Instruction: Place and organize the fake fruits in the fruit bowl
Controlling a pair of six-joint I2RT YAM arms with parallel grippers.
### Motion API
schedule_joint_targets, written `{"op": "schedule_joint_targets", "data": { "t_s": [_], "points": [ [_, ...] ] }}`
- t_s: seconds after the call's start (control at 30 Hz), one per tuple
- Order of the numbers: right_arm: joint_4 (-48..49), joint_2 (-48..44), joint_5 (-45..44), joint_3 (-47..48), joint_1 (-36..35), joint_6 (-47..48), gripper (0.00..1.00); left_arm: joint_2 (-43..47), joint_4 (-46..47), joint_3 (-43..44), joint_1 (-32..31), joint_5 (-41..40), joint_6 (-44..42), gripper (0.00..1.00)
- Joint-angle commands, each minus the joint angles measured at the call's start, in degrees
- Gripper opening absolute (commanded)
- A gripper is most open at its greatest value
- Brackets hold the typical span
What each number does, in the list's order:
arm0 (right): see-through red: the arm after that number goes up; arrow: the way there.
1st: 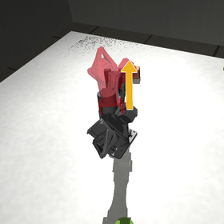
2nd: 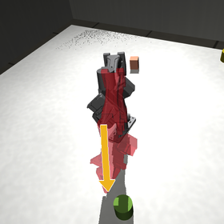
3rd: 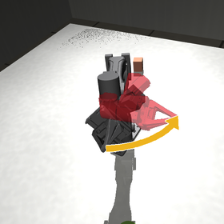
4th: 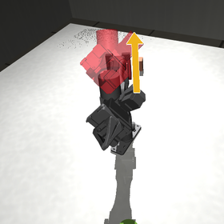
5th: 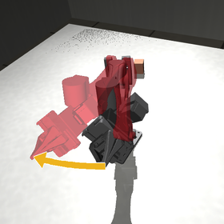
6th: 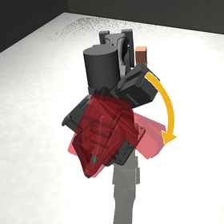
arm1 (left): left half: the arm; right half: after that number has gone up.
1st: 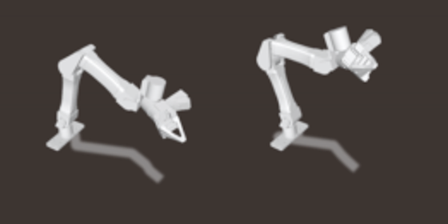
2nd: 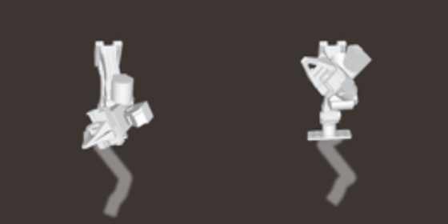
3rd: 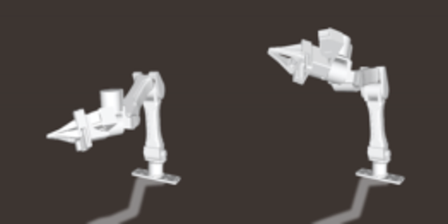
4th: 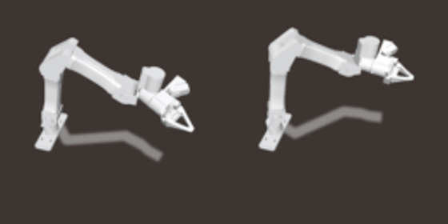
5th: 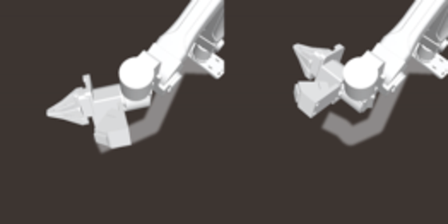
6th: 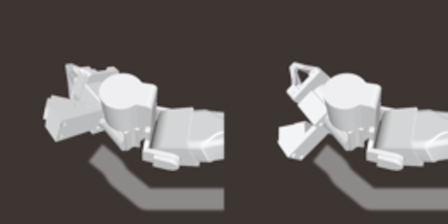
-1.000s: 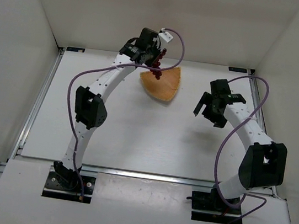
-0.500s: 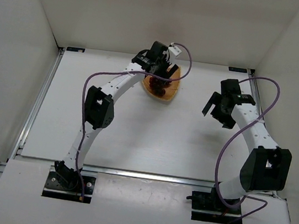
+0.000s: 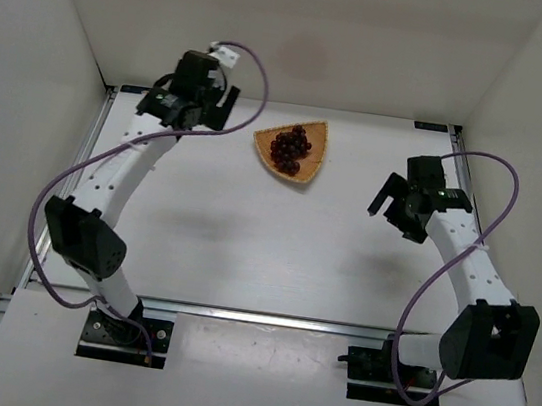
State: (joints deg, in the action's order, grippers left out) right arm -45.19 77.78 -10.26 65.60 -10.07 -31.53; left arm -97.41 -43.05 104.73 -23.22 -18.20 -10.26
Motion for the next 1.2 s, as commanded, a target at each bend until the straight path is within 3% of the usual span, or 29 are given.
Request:
{"op": "schedule_joint_targets", "data": {
  "t_s": [0.0,0.13,0.27,0.53,1.07,1.17],
  "points": [
    [0.1,-4.9,-0.4,-3.0,0.4,-1.5,0.99,5.2,-13.9,-7.1,7.2,-5.4,5.8,1.0],
    [0.1,-10.6,-0.4,-7.3,0.4,-2.9,0.99,13.4,-18.7,-24.3,18.7,-6.0,7.1,1.0],
    [0.1,-14.8,-0.4,-10.4,0.4,-6.7,0.99,22.8,-17.3,-37.2,24.7,-3.4,3.8,1.0],
    [2.7,-14.8,5.4,-13.0,0.9,-11.3,0.99,36.2,-15.5,-44.5,31.5,1.0,8.1,1.0],
    [2.7,-16.1,5.5,-13.6,0.9,-13.6,0.99,42.6,-16.5,-45.9,33.8,-1.1,6.0,1.0],
    [2.7,-16.6,5.5,-14.1,0.9,-13.6,0.99,45.6,-15.9,-46.5,34.5,3.5,3.8,1.0]
  ]
}}
